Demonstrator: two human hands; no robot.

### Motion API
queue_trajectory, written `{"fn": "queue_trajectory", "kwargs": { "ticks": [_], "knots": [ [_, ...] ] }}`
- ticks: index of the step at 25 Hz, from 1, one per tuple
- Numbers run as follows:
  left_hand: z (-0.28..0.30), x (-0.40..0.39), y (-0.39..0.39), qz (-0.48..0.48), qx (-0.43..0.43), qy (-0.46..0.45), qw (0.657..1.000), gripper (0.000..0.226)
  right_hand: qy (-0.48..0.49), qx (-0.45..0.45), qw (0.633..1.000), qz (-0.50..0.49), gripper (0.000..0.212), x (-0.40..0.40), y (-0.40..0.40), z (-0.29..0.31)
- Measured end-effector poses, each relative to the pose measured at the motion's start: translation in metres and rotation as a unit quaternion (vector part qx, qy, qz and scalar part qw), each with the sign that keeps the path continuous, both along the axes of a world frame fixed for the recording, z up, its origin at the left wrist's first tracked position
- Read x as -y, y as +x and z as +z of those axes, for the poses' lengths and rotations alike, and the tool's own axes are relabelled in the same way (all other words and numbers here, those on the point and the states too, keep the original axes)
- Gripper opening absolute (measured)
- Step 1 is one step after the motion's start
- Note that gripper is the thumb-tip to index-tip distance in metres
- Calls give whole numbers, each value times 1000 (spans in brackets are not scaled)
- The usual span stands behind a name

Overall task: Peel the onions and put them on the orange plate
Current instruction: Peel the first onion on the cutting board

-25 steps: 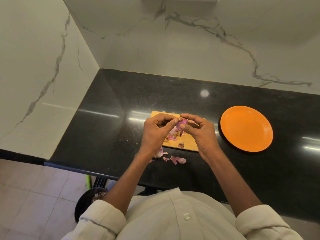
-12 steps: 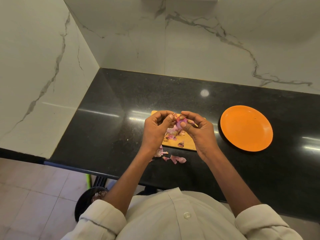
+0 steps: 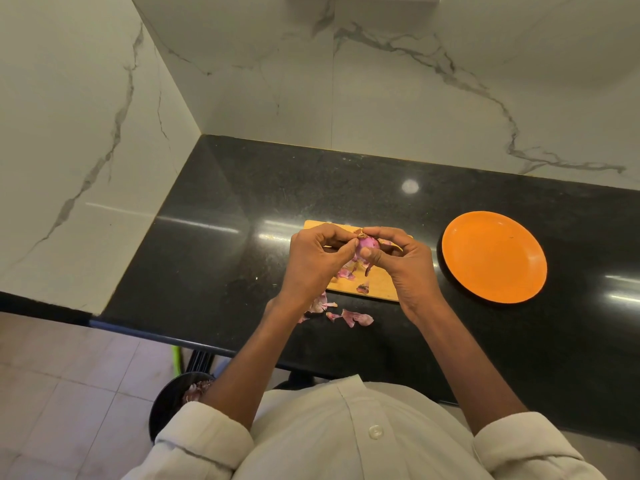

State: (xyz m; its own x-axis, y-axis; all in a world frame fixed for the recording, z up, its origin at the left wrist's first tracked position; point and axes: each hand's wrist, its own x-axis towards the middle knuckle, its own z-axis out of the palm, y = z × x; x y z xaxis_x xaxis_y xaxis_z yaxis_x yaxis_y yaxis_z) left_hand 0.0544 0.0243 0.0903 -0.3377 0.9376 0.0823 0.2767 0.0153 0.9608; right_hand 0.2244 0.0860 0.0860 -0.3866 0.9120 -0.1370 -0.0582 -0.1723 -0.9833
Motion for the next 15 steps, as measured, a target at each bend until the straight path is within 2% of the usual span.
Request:
{"fn": "queue_trajectory", "kwargs": {
  "ticks": [6,15],
  "knots": [
    [6,-4,7,21,-2,-16,1000,6,45,25,999,0,37,-3,1,-1],
    [2,-7,14,34,26,5,999,5,1,-57,998,3,39,-1,0,-6]
  ]
}}
